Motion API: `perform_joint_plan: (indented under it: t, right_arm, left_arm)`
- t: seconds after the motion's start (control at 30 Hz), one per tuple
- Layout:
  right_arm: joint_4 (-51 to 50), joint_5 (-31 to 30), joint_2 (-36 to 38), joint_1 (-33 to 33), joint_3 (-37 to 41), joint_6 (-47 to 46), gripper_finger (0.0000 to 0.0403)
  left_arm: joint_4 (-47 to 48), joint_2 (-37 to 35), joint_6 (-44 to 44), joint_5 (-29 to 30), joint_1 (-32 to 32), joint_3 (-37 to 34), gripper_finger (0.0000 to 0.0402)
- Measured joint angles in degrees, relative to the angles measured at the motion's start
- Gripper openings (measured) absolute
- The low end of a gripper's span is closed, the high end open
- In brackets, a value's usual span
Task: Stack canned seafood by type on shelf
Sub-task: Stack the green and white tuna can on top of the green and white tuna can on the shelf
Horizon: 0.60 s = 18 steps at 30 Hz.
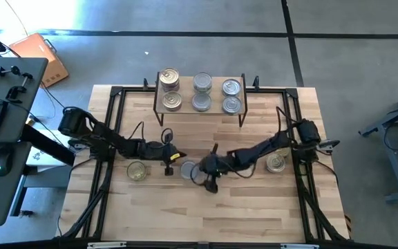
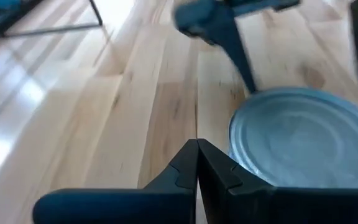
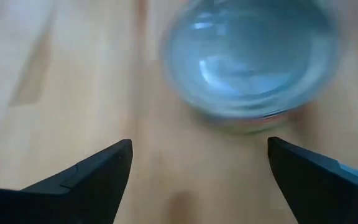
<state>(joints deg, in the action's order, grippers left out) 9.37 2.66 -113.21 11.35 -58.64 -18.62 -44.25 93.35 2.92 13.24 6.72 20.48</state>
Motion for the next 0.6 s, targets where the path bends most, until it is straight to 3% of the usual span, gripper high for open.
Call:
perform_joint_plan:
  t: [0.17,0.33,0.4,0.6]
  right_arm:
    - [0.7,-0.2,0.0,5.4,0.0,0.3,0.0362]
    - [-3.1,-14.1,0.0,8.1,0.1,5.4,0.0362]
    - [-3.1,-17.0,0.0,7.2,0.2,6.7,0.0362]
    - [-0.9,-16.4,-0.1,1.7,0.4,13.1,0.0362]
  left_arm:
    - [4.1,-3.1,2.3,-0.4,0.7,0.9,0.0]
    - [14.9,-9.9,-0.1,-0.7,4.0,1.0,0.0]
    - [19.6,-12.1,-2.7,-1.0,5.8,1.0,0.0]
    - [24.9,-12.2,-9.1,-4.1,9.3,1.0,0.0]
